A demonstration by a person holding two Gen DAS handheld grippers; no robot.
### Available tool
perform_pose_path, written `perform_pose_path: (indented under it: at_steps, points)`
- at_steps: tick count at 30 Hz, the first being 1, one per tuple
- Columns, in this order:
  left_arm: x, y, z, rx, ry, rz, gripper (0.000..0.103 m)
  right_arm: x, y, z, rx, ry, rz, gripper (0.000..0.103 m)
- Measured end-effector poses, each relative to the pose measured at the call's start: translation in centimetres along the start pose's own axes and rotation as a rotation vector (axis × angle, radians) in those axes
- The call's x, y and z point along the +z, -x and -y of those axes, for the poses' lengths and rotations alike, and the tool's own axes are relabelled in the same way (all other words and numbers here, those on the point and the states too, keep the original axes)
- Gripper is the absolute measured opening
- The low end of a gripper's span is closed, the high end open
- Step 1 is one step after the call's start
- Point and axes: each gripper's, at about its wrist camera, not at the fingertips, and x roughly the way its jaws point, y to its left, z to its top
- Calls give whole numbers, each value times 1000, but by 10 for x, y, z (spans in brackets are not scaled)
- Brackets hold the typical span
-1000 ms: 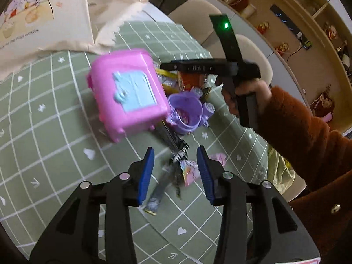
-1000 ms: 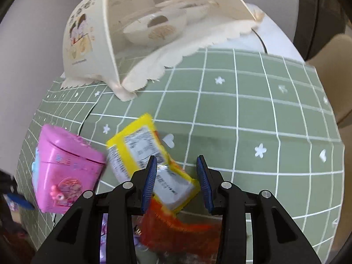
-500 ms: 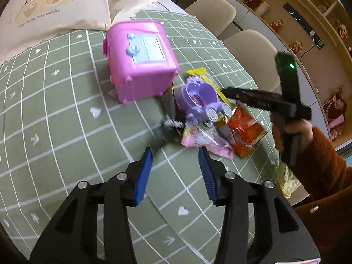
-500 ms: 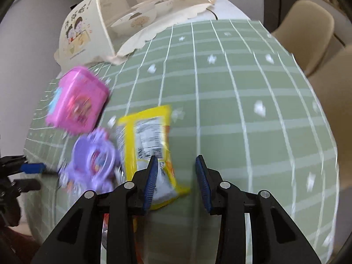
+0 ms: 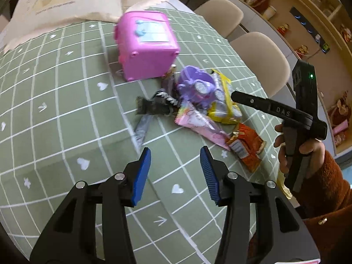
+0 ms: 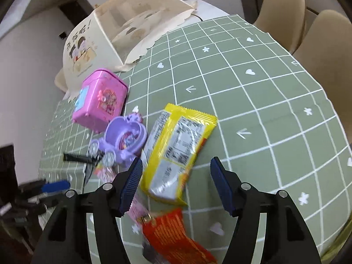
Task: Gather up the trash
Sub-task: 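Grasp the red snack packet with the right tool while the left tool grasps the pink strip packet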
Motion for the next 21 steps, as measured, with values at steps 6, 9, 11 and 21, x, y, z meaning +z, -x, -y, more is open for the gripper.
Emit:
perform_pose_path:
  at_steps: [6,9,11,21]
  points:
    - [-4,8,-13,61,19,32,44,9,-23,-10,-20,-50,-26,66]
    - [-4,12,-21,44,35,48,44,11,-25,-15,-53,-59,-21,67]
    - [-2,11,-27,20,44,52,44,9,-25,-21,-86,-16,-37,67]
    - [10,0,-32,-104,41,53,45,-20,10,-40,-258,174,22,67]
